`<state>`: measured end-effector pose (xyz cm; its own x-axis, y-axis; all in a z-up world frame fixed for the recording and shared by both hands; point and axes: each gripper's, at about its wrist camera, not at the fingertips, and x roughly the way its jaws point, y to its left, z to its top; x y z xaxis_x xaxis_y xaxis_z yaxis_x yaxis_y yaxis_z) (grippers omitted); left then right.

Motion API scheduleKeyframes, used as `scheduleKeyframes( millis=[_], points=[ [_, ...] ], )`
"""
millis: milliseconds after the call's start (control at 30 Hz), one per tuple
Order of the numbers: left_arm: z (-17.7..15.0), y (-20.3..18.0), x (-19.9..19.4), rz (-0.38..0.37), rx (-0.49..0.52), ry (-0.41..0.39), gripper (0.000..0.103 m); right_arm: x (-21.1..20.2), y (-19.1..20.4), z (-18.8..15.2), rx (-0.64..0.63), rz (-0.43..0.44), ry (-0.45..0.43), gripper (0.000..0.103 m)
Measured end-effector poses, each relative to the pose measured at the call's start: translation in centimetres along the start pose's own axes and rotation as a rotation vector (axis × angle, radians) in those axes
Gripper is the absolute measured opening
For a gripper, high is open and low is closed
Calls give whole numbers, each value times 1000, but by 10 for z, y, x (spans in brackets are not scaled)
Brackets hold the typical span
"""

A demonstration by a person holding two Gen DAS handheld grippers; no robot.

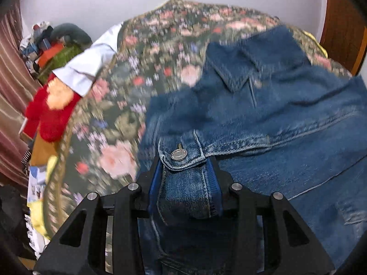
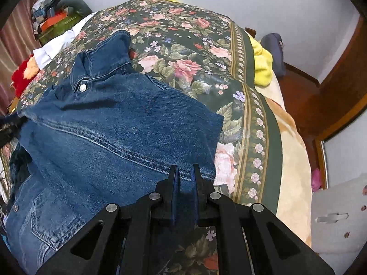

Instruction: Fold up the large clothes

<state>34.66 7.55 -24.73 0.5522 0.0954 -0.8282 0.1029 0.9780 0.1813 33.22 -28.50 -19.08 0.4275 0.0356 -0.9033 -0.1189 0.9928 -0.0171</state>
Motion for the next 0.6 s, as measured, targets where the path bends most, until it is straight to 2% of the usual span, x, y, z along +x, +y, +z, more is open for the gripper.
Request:
scheduleKeyframes(
  millis=[200, 300, 367, 433, 533, 600],
  points=[
    [-10, -10, 9, 41, 46, -2, 41, 2, -9, -8, 21, -16, 11, 7],
    [-8, 0, -7, 31, 23, -45, 41, 2, -17, -14, 55, -17, 27, 7],
    [-6, 10, -16, -4, 6, -55, 41, 4, -22, -17, 62, -24, 39, 7],
    [-6, 14, -19, -17, 23, -52, 46, 7, -26, -21, 62, -28, 50, 7],
    [-11, 11, -5, 5, 88, 19, 65, 14, -30, -25, 77, -13, 76, 7],
    [-15, 12, 1, -18, 102, 60, 68, 10, -34, -27, 103, 3, 63, 7]
  ],
)
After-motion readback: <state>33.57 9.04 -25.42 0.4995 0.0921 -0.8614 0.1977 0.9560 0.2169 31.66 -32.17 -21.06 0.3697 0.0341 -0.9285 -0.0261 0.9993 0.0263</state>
